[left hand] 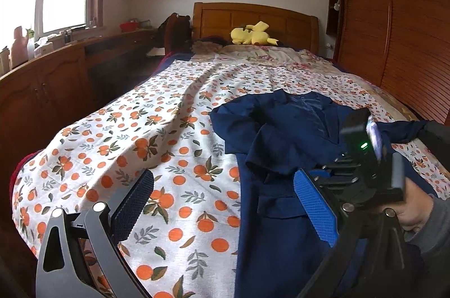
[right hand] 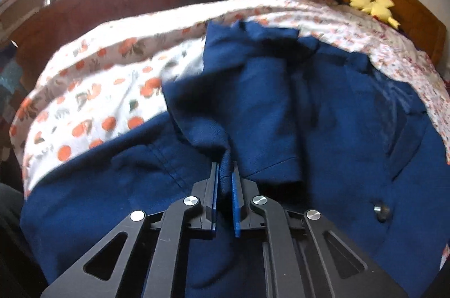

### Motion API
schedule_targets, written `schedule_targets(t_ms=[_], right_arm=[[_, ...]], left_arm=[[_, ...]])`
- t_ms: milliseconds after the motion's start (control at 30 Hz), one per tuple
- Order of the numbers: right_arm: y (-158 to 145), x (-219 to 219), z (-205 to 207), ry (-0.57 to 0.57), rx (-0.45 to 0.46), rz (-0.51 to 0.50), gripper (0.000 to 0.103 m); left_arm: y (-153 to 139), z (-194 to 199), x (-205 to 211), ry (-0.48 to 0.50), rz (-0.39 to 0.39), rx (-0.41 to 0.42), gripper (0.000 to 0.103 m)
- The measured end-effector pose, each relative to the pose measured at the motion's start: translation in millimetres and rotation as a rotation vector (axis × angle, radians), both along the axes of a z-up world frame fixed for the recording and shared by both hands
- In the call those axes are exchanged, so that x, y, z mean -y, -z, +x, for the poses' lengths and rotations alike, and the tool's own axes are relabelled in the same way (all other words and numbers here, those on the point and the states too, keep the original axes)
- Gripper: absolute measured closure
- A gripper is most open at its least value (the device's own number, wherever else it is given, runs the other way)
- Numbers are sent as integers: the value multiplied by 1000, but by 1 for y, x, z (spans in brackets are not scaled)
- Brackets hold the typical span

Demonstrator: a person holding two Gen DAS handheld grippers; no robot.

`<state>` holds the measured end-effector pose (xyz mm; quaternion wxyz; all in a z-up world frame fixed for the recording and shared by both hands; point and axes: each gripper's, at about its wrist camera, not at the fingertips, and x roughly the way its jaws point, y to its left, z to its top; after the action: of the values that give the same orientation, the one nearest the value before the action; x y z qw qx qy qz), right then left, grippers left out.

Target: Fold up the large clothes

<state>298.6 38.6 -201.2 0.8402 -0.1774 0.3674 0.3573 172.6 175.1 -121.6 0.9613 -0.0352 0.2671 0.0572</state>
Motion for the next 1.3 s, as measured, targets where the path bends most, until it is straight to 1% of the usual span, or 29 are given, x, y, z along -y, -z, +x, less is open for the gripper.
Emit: schedule_targets(t_ms=[200, 333, 467, 600, 667, 767, 833, 933, 1033, 1167, 1233, 1300], right_arm=[[-53, 53, -17, 63, 85, 119, 97], [-76, 86, -30, 87, 125, 165, 97], [-92, 116, -45, 120, 150, 203, 98], [-102, 145, -61, 156, 183, 221, 98], [-103, 160, -67, 188, 202, 219, 98], [-98, 177, -70, 229, 218, 188, 98], [-89, 186, -71, 246, 203, 162, 97], [-65, 193, -67, 266, 170, 88, 97], [-43, 198, -67, 273, 131, 53, 96], [-29, 200, -72, 271, 96, 37, 93], [-28, 199, -76, 264, 96, 37, 87], [-31, 197, -84, 257, 108, 37, 73]], left_arm=[[-2, 1, 13, 31, 0, 11, 3], [-5, 3, 21, 47, -8, 22, 3], [-6, 7, 31, 67, -16, 29, 3], [-5, 11, 42, 86, -17, 28, 3], [-5, 12, 47, 96, -19, 27, 3], [-4, 15, 55, 112, -20, 27, 3], [-3, 18, 62, 125, -21, 24, 3], [-2, 21, 71, 142, -18, 23, 3], [-1, 24, 78, 153, -16, 24, 3], [2, 29, 85, 166, -15, 17, 3], [4, 32, 89, 172, -9, 10, 3], [5, 33, 92, 177, -4, 7, 3]])
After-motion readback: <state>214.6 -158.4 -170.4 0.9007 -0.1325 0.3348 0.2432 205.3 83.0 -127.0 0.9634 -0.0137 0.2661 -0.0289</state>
